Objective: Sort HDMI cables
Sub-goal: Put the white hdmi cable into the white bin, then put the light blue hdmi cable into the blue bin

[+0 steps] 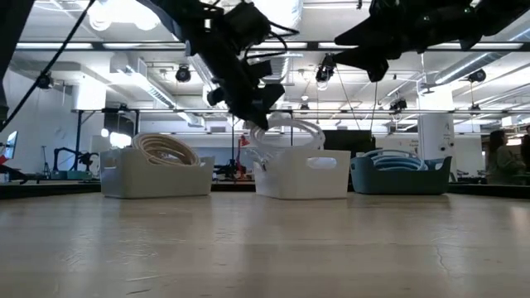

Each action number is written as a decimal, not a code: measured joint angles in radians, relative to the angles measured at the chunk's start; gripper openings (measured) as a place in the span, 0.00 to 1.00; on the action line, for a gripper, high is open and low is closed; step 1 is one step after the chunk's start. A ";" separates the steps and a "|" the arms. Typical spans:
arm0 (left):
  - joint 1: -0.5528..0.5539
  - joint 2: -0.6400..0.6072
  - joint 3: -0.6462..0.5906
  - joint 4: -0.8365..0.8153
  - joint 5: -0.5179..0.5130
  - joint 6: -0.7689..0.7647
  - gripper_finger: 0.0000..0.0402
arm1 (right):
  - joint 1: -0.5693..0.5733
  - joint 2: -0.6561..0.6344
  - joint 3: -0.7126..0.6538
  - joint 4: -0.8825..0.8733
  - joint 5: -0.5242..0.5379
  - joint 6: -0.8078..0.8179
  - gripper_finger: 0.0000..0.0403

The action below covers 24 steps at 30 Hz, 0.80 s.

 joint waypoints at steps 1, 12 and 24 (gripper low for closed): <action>0.000 0.012 0.024 -0.045 -0.001 -0.008 0.18 | 0.000 0.000 0.000 -0.005 0.000 0.006 0.55; 0.004 0.123 0.148 -0.187 -0.056 0.047 0.37 | 0.000 0.000 0.000 -0.020 0.000 0.046 0.55; -0.050 0.038 0.193 -0.200 -0.017 0.188 0.42 | 0.029 0.000 -0.001 -0.037 0.003 0.068 0.55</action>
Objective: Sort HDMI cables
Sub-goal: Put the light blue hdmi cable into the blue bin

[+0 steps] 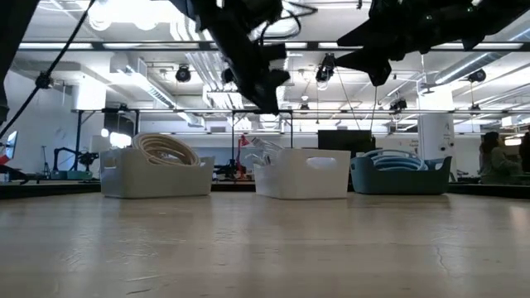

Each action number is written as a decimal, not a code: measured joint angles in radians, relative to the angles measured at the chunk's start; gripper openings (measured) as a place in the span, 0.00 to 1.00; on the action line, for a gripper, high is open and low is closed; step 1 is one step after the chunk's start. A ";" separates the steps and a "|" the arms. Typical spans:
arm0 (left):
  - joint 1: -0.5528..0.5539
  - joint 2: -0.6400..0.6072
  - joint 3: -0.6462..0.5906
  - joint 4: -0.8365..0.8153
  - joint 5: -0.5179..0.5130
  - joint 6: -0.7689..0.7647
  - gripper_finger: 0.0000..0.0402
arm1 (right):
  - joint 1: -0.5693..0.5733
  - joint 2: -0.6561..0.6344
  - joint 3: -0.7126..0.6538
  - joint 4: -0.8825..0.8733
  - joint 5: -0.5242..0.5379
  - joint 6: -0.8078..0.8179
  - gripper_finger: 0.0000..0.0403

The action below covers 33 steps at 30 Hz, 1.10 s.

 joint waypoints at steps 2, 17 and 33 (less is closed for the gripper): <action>-0.015 -0.032 -0.006 -0.015 0.054 0.015 0.42 | 0.017 0.000 0.000 0.006 0.000 0.000 0.55; -0.105 -0.369 -0.433 0.284 0.182 -0.030 0.42 | 0.306 0.025 0.053 -0.004 0.268 0.097 0.55; -0.105 -0.593 -0.750 0.580 0.271 -0.025 0.42 | 0.555 0.192 0.229 -0.754 0.089 0.647 0.55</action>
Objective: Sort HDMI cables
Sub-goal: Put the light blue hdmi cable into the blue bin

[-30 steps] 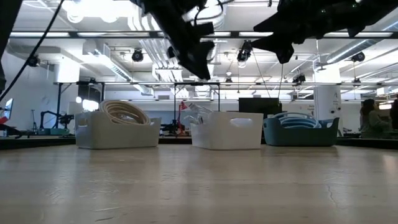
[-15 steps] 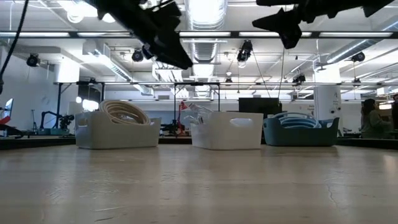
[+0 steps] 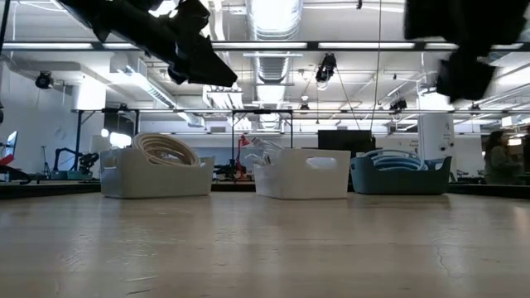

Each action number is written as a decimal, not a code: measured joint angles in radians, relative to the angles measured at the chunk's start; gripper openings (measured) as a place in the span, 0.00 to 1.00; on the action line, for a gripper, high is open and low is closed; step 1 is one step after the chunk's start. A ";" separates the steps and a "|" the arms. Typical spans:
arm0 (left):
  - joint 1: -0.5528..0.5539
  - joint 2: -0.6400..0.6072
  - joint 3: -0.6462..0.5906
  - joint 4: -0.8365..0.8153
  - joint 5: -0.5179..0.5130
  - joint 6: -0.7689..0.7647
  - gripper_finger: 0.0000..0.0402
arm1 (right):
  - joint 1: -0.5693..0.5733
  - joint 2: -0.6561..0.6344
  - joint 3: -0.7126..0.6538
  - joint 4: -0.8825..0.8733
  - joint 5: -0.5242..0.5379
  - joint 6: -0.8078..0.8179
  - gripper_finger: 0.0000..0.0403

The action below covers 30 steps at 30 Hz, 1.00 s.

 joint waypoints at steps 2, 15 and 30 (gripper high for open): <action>0.000 0.000 0.000 -0.001 0.000 0.002 0.42 | 0.042 0.051 0.041 -0.123 -0.068 0.152 0.55; 0.000 0.014 -0.001 -0.007 0.001 -0.020 0.42 | 0.276 0.482 0.290 -0.429 -0.375 0.346 0.55; 0.000 0.014 -0.001 -0.012 0.002 -0.049 0.42 | 0.308 0.653 0.240 -0.423 -0.473 0.224 0.55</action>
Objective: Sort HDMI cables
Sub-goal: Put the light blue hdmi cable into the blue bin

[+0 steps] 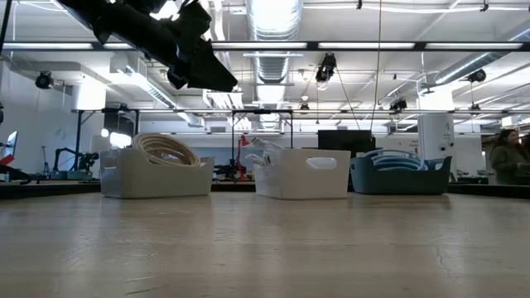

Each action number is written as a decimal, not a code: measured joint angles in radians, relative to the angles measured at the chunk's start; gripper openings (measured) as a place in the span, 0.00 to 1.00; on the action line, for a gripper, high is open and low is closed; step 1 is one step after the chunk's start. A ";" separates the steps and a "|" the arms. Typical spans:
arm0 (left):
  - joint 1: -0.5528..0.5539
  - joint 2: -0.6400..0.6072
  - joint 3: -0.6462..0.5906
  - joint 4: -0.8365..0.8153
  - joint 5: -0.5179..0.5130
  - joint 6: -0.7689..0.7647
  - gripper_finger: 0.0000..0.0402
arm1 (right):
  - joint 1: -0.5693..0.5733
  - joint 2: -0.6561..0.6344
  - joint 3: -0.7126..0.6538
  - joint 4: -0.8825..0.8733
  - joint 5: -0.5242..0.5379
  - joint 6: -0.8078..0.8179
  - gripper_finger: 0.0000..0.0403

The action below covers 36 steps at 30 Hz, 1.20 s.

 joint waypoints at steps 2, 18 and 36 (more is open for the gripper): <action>0.000 0.000 0.000 0.000 0.000 0.000 0.42 | 0.000 0.000 -0.009 0.003 0.021 0.007 0.55; 0.000 0.000 0.000 -0.003 0.000 0.007 0.42 | -0.019 -0.004 -0.028 0.111 0.039 -0.069 0.20; 0.000 0.000 0.007 0.013 -0.003 0.032 0.42 | -0.279 -0.216 0.057 -0.039 0.782 -0.295 0.10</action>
